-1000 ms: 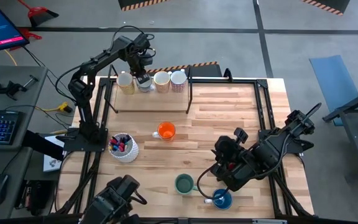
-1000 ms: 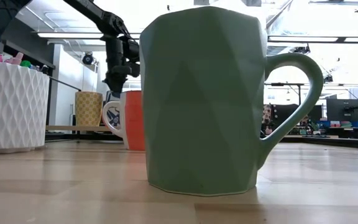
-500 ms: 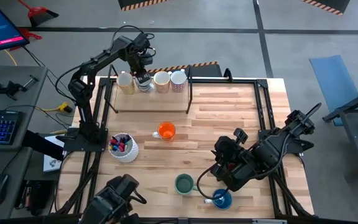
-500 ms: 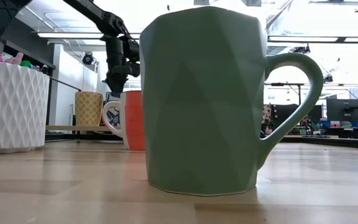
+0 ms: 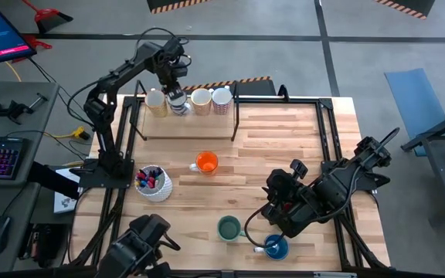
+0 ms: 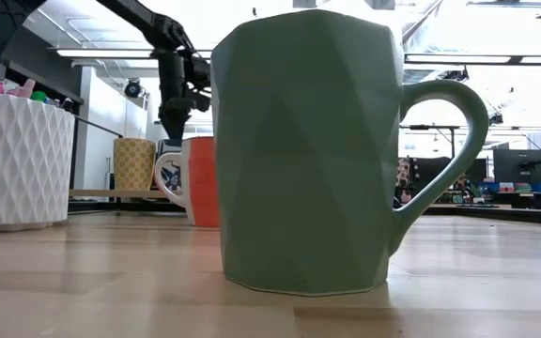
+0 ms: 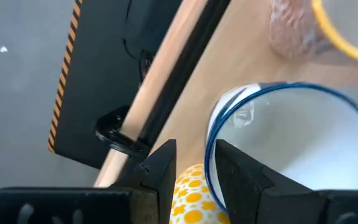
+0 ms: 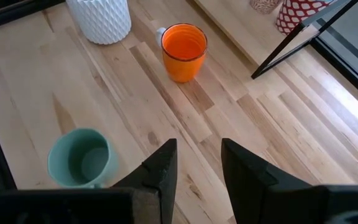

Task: Place coffee mugs
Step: Put the black mug on the shelf

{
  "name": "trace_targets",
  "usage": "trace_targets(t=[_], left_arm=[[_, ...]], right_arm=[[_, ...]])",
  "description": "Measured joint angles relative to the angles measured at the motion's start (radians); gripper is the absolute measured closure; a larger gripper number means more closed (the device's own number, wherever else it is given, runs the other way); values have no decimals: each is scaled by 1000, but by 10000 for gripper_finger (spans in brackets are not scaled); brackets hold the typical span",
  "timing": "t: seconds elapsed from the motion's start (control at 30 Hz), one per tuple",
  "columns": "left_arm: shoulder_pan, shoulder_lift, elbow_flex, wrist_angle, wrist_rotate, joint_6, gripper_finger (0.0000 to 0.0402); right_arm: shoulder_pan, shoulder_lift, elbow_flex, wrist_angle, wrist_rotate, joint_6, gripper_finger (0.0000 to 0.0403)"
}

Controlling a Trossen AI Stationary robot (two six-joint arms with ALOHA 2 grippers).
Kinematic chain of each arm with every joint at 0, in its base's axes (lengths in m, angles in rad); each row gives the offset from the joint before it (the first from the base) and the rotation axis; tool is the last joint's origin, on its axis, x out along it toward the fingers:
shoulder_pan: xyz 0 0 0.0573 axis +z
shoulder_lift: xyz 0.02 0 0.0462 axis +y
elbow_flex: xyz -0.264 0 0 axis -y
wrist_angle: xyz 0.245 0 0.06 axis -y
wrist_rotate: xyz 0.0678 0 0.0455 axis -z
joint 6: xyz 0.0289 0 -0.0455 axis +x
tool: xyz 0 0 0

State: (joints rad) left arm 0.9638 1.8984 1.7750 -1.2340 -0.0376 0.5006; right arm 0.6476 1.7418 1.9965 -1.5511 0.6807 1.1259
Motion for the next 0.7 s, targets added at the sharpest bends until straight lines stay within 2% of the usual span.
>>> trace_targets(t=[0.27,0.37,0.53,0.63,0.7], left_arm=[[-25,-4,216,-224,12,-27,300],[-33,-60,243,-260,121,-113,300],[-114,-179,195,-333,344,-265,300],[-217,-287,124,-331,420,-297,300],[-298,-359,64,-341,422,-305,300]], right_arm=[[-4,0,0,0,26,-29,300],[-16,0,0,0,78,-78,300],[-56,0,-35,15,275,-114,300],[-95,1,-76,15,382,-108,300],[-133,1,-108,15,431,-83,300]])
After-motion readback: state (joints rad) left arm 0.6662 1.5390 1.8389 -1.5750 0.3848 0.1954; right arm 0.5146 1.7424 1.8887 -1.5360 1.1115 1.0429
